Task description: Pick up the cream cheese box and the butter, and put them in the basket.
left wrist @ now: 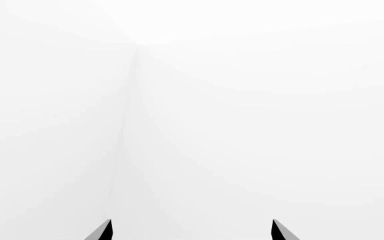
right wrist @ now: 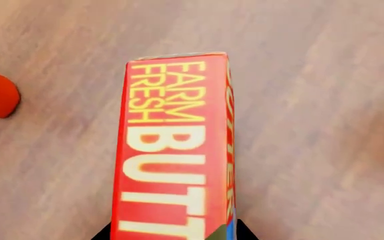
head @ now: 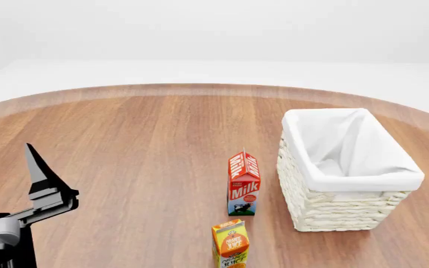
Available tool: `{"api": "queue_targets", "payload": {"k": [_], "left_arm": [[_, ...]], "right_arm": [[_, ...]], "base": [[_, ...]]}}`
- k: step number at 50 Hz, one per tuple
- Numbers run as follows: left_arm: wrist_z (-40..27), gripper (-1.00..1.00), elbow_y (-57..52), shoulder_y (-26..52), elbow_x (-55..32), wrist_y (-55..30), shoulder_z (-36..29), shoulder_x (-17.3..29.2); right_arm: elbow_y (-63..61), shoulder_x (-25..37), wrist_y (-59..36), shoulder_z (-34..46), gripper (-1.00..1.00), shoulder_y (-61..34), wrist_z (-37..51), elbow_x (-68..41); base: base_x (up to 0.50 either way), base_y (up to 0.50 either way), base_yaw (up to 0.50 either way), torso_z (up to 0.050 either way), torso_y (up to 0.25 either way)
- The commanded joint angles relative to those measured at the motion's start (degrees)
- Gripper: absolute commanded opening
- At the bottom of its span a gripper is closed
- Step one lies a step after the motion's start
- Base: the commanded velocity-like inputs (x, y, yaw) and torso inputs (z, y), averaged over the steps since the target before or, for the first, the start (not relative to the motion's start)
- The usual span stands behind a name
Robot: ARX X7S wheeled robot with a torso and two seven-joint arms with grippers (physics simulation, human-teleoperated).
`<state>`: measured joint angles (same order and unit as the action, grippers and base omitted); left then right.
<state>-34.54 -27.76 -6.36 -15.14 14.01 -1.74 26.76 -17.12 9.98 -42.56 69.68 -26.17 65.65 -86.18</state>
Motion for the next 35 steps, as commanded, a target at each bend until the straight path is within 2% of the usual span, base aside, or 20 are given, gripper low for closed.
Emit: {"api": "queue_targets", "payload": {"k": [1,8,21,27,35], "left_arm": [[-0.1,1.00,-0.1,-0.1,-0.2,0.2,0.2,0.1],[-0.2,1.00,-0.3,-0.3,-0.1,0.3,0.2,0.2],[-0.5,1.00,-0.9,-0.5,-0.2,0.1,0.4,0.4],[-0.6,1.00,-1.2,-0.6,-0.3,-0.1,0.6,0.5],[-0.8,1.00,-1.7,-0.6,-0.1,-0.4,0.5,0.6]], "right_arm": [[-13.6,0.2,0.6,-4.5,-1.00,-6.3,7.5,1.1],[-22.0,-0.5,1.1,-8.7,-1.00,-12.2,15.9,-3.0],[-28.1,0.1,4.3,-14.0,-1.00,-21.4,24.3,-9.0],[-30.1,5.4,15.4,-8.6,-1.00,-30.4,24.3,-9.2],[-33.7,16.0,40.1,9.0,-1.00,-51.3,24.3,-9.3]], "base": [[0.00,0.00,0.00,0.000,0.010],[0.00,0.00,0.00,0.000,0.000],[0.00,0.00,0.00,0.000,0.001],[0.00,0.00,0.00,0.002,0.002],[0.00,0.00,0.00,0.000,0.000]]}}
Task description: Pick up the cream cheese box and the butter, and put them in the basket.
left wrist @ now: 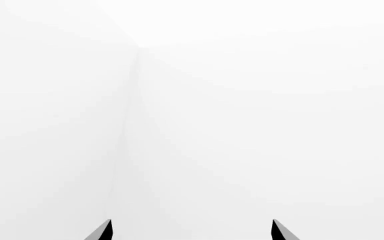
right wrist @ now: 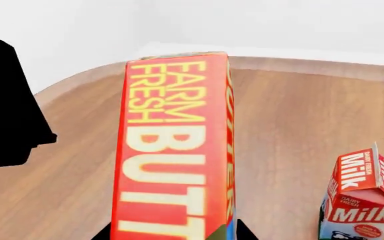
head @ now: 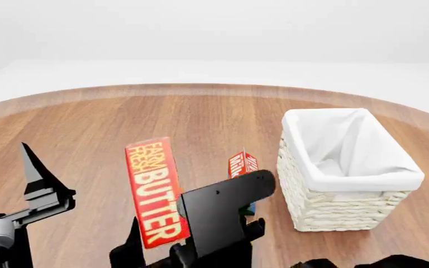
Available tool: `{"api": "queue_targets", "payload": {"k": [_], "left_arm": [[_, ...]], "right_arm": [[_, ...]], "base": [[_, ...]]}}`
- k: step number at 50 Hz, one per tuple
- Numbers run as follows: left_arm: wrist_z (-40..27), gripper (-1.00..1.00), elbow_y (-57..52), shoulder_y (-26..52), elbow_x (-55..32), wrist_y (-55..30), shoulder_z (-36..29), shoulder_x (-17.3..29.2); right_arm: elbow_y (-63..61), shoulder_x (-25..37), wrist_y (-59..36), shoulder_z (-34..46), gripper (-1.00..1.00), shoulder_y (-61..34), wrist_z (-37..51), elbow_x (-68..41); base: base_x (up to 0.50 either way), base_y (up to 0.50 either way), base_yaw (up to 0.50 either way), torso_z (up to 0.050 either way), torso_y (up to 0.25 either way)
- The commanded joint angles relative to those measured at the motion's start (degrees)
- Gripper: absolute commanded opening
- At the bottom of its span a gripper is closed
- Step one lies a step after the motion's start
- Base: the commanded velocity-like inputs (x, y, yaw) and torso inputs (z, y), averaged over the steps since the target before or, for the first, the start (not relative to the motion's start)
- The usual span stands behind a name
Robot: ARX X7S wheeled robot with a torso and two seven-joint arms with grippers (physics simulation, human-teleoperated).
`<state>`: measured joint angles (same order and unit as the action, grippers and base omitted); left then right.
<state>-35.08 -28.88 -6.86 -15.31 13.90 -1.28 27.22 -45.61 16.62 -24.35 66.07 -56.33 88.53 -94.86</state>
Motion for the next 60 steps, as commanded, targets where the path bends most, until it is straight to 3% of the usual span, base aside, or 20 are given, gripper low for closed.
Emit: {"api": "queue_targets", "payload": {"k": [1,8,16,25,43,51,60], "left_arm": [[-0.3,1.00,-0.7,-0.2,0.0,-0.3,0.2,0.2],[-0.3,1.00,-0.6,0.1,0.1,-0.4,0.0,0.2],[-0.3,1.00,-0.7,0.1,0.1,-0.5,-0.1,0.2],[-0.4,1.00,-1.0,0.2,0.3,-0.8,-0.3,0.3],[-0.8,1.00,-2.0,0.3,0.3,-1.8,-0.3,0.6],[-1.1,1.00,-2.5,0.4,0.3,-2.2,-0.2,0.8],[-1.1,1.00,-2.4,0.5,0.6,-2.3,-0.6,0.8]], "right_arm": [[-5.7,11.0,24.3,14.6,-1.00,-24.2,1.4,-0.6],[-8.2,16.3,34.6,25.5,-1.00,-38.6,1.4,-1.9],[-9.3,24.2,34.4,26.6,-1.00,-49.0,0.0,-6.2],[-7.8,34.2,28.1,25.6,-1.00,-57.8,-4.2,-12.1],[-1.1,53.0,14.0,27.6,-1.00,-63.4,-12.2,-15.4],[4.7,56.8,6.6,27.9,-1.00,-65.3,-17.1,-15.2],[16.1,54.4,-6.7,26.7,-1.00,-71.0,-25.5,-16.0]], "base": [[0.00,0.00,0.00,0.000,0.000],[0.00,0.00,0.00,0.000,0.001],[0.00,0.00,0.00,0.001,0.001],[0.00,0.00,0.00,0.000,0.000],[0.00,0.00,0.00,0.001,0.001],[0.00,0.00,0.00,0.000,0.001],[0.00,0.00,0.00,0.001,0.001]]}}
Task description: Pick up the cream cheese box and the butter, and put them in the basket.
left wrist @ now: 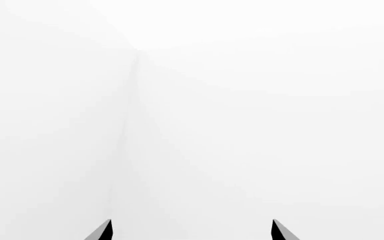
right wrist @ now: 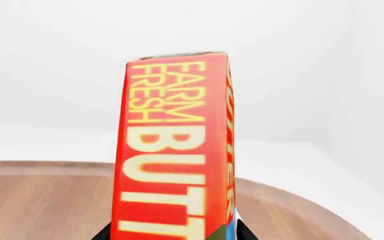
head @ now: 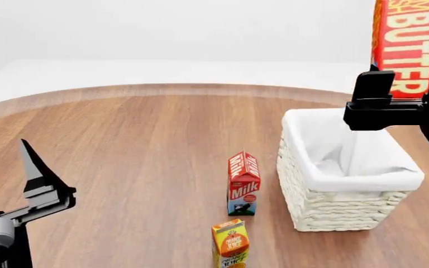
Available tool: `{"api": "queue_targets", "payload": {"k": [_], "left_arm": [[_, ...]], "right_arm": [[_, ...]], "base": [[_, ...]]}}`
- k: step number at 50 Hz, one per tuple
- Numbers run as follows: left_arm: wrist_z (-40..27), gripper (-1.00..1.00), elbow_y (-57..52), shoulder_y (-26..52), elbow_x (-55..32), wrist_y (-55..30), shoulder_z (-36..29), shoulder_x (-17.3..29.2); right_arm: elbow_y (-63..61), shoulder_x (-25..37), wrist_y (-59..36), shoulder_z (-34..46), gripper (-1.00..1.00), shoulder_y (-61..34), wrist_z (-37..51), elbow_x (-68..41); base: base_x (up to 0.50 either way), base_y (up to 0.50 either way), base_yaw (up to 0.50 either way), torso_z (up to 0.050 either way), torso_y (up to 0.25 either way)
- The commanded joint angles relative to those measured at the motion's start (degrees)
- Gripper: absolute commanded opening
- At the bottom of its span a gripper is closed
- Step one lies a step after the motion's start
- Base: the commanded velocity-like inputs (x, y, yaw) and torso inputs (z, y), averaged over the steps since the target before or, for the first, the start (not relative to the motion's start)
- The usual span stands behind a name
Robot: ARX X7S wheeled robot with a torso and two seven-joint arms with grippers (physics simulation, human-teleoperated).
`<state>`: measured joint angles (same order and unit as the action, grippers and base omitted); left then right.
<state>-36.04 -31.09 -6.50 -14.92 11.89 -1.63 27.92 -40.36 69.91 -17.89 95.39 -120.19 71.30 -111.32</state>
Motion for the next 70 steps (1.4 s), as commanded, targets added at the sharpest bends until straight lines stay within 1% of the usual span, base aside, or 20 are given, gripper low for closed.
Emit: {"api": "queue_targets", "payload": {"k": [1,2,3,4,5,7,8,9,10,12,13,15,19,31,39,44,49,56,61,70], "left_arm": [[-0.1,1.00,-0.3,0.1,0.1,-0.4,-0.2,0.1],[-0.2,1.00,-0.4,0.1,0.1,-0.4,-0.1,0.1],[-0.2,1.00,-0.4,0.1,0.1,-0.4,-0.1,0.1],[-0.2,1.00,-0.5,0.1,0.0,-0.5,0.0,0.2],[-0.2,1.00,-0.5,0.1,0.0,-0.5,0.1,0.2],[-0.3,1.00,-0.5,0.1,0.0,-0.5,0.1,0.2],[-0.3,1.00,-0.5,0.1,0.1,-0.6,0.0,0.2],[-0.3,1.00,-0.6,0.1,0.1,-0.5,0.0,0.2],[-0.3,1.00,-0.6,0.0,0.1,-0.5,0.0,0.2],[-0.3,1.00,-0.7,-0.1,0.0,-0.5,0.1,0.3],[-0.4,1.00,-0.9,-0.1,-0.1,-0.6,0.2,0.4],[-0.4,1.00,-0.8,-0.1,-0.1,-0.6,0.1,0.3],[-0.3,1.00,-0.5,0.2,0.2,-0.6,-0.3,0.2],[-0.2,1.00,-0.5,0.3,0.1,-0.6,-0.6,0.2],[-0.1,1.00,-0.1,0.4,-0.1,-0.5,-0.7,0.2],[-0.1,1.00,-0.3,0.5,-0.1,-0.7,-0.8,0.2],[-0.2,1.00,-0.6,0.3,-0.2,-0.8,-0.6,0.4],[-0.2,1.00,-0.5,0.2,0.0,-0.7,-0.8,0.3],[-0.2,1.00,-0.4,0.3,0.1,-0.7,-1.0,0.3],[-0.2,1.00,-0.3,0.4,0.0,-0.6,-1.0,0.3]], "right_arm": [[12.1,0.5,-14.4,-2.6,-1.00,-7.3,-10.0,0.3],[13.3,0.3,-14.4,-2.7,-1.00,-7.1,-10.6,0.0],[15.4,-0.8,-16.6,-2.6,-1.00,-7.6,-14.6,1.0],[16.9,-1.0,-16.7,-2.5,-1.00,-7.6,-13.7,0.8],[18.8,-1.9,-18.5,-2.7,-1.00,-8.1,-17.0,0.9],[21.3,-2.5,-19.2,-2.9,-1.00,-8.6,-16.9,1.0],[23.9,-3.6,-21.0,-2.8,-1.00,-9.1,-18.8,0.3],[24.5,-4.0,-21.6,-2.9,-1.00,-9.2,-19.6,1.3],[25.4,-4.7,-23.0,-2.8,-1.00,-9.3,-22.3,1.5],[27.6,-6.4,-26.0,-2.0,-1.00,-9.8,-26.5,6.2],[31.3,-6.8,-25.5,-2.1,-1.00,-9.3,-27.0,5.4],[33.2,-7.4,-26.5,-1.9,-1.00,-9.4,-27.5,6.1],[37.8,-8.9,-28.4,-1.3,-1.00,-9.3,-31.5,9.1],[44.9,-12.6,-30.0,-0.9,-1.00,-7.4,-39.2,12.2],[46.9,-13.9,-27.0,-0.6,-1.00,-1.7,-40.0,10.0],[49.4,-15.9,-24.1,-1.0,-1.00,1.4,-41.4,9.3],[55.2,-18.6,-21.1,-1.3,-1.00,4.6,-41.7,8.5],[61.0,-21.0,-19.9,-1.1,-1.00,6.7,-42.6,8.4],[63.8,-22.6,-21.1,-0.3,-1.00,7.6,-44.3,8.6],[65.5,-23.6,-19.9,0.5,-1.00,11.8,-44.4,8.3]], "base": [[0.00,0.00,0.00,0.000,0.000],[0.00,0.00,0.00,0.000,0.000],[0.00,0.00,0.00,0.000,0.000],[0.00,0.00,0.00,0.000,0.010],[0.00,0.00,0.00,0.000,0.000],[0.00,0.00,0.00,0.000,0.000],[0.00,0.00,0.00,0.000,0.000],[0.00,0.00,0.00,0.000,0.000],[0.00,0.00,0.00,0.000,0.000],[0.00,0.00,0.00,0.000,0.005],[0.00,0.00,0.00,0.000,0.000],[0.00,0.00,0.00,0.000,0.000],[0.00,0.00,0.00,0.000,0.003],[0.00,0.00,0.00,0.001,0.001],[0.00,0.00,0.00,0.000,0.001],[0.00,0.00,0.00,0.000,0.002],[0.00,0.00,0.00,0.002,0.002],[0.00,0.00,0.00,0.000,0.001],[0.00,0.00,0.00,0.000,0.002],[0.00,0.00,0.00,0.001,0.001]]}}
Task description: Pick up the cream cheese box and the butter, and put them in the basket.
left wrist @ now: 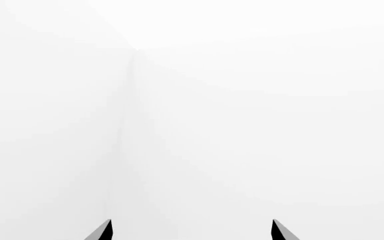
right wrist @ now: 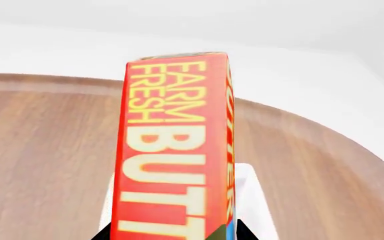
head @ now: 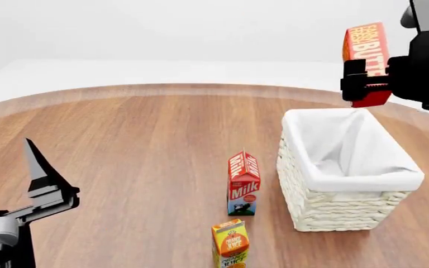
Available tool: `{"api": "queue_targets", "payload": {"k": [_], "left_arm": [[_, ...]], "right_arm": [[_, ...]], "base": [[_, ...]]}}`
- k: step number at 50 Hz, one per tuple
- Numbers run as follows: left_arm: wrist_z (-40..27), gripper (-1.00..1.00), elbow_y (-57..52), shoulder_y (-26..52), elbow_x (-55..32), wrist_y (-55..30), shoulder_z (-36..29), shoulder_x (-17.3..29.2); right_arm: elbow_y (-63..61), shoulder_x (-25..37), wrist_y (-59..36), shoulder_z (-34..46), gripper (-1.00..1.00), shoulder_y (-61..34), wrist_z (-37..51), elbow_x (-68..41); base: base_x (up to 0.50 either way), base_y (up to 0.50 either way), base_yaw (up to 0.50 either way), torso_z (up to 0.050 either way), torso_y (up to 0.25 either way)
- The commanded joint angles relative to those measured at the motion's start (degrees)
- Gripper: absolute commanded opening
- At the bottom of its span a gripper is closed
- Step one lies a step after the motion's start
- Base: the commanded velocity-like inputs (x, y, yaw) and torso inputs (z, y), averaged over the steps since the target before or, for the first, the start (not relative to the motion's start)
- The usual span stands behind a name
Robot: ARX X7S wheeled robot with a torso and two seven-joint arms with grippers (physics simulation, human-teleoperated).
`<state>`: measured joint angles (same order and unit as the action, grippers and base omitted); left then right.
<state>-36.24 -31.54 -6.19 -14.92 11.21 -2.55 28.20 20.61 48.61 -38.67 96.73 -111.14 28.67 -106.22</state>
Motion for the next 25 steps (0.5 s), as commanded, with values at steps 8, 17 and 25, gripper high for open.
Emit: {"api": "queue_targets", "payload": {"k": [8,17,25], "left_arm": [[0.0,1.00,0.2,0.3,0.0,0.0,-0.3,0.0],[0.1,1.00,0.3,0.5,0.1,-0.1,-0.5,0.0],[0.0,1.00,0.1,0.4,0.1,-0.2,-0.7,0.0]], "right_arm": [[6.5,-3.6,3.0,-0.1,-1.00,7.7,-3.1,3.3],[7.6,-3.8,4.3,0.1,-1.00,10.9,-3.7,3.1],[8.9,-3.8,5.6,0.1,-1.00,13.2,-4.0,2.8]], "base": [[0.00,0.00,0.00,0.000,0.001],[0.00,0.00,0.00,0.000,0.001],[0.00,0.00,0.00,0.001,0.003]]}}
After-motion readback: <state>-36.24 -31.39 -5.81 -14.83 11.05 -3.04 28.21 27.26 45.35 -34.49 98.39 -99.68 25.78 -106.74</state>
